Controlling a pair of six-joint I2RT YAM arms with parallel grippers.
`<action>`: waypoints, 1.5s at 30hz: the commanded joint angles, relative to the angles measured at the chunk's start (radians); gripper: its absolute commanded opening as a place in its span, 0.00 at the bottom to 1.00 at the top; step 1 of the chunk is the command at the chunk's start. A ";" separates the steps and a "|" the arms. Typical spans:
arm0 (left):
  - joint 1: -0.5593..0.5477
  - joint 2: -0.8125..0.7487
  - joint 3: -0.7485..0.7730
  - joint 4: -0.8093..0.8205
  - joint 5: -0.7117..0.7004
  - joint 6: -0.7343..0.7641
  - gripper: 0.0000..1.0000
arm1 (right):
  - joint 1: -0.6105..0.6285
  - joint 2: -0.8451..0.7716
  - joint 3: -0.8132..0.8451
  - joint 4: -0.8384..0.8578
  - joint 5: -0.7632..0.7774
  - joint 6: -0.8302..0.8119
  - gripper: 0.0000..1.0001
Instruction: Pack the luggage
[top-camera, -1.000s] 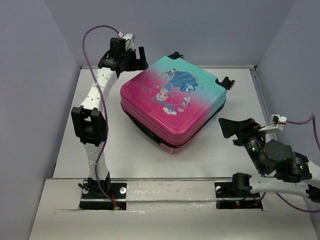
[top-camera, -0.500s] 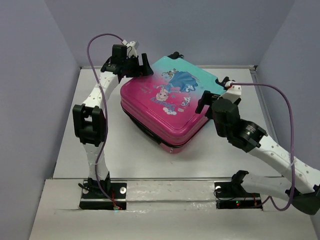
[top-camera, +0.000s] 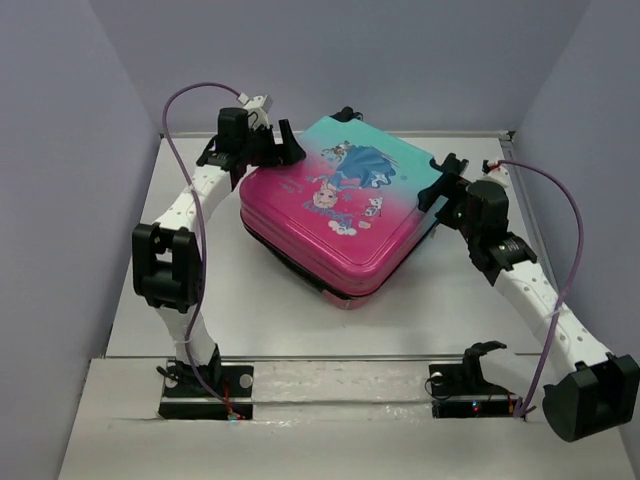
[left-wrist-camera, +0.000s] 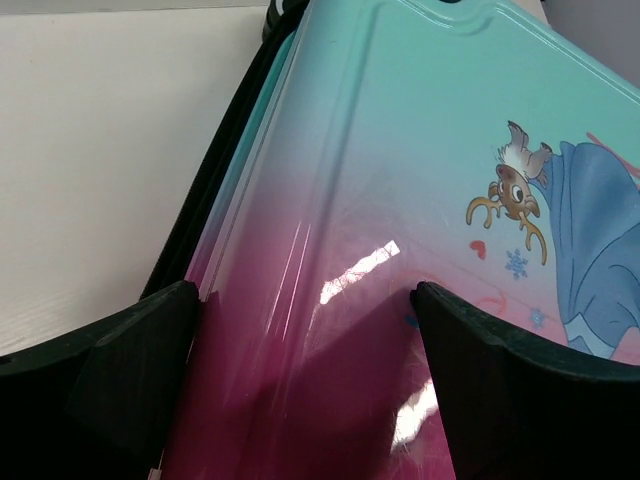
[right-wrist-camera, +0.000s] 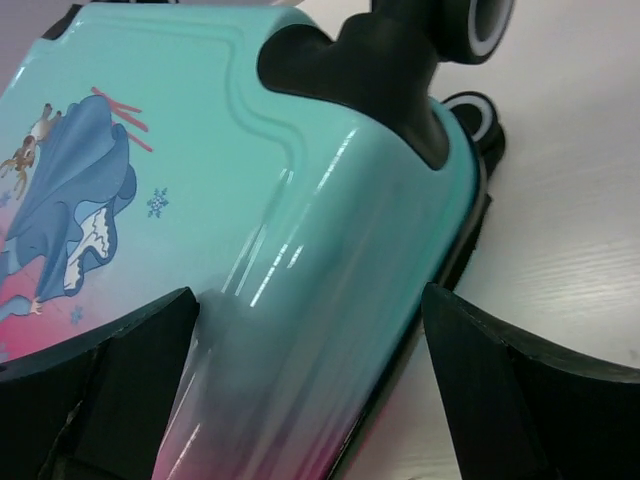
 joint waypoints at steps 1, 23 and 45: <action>-0.058 -0.164 -0.186 -0.005 0.092 -0.093 0.98 | -0.028 0.066 -0.033 0.194 -0.299 0.024 1.00; -0.249 -0.806 -0.581 0.135 -0.141 -0.274 0.99 | -0.013 0.897 0.805 0.489 -1.137 0.327 1.00; 0.000 -0.597 -0.170 -0.019 -0.399 -0.199 0.99 | -0.002 0.772 1.028 0.109 -0.952 -0.004 1.00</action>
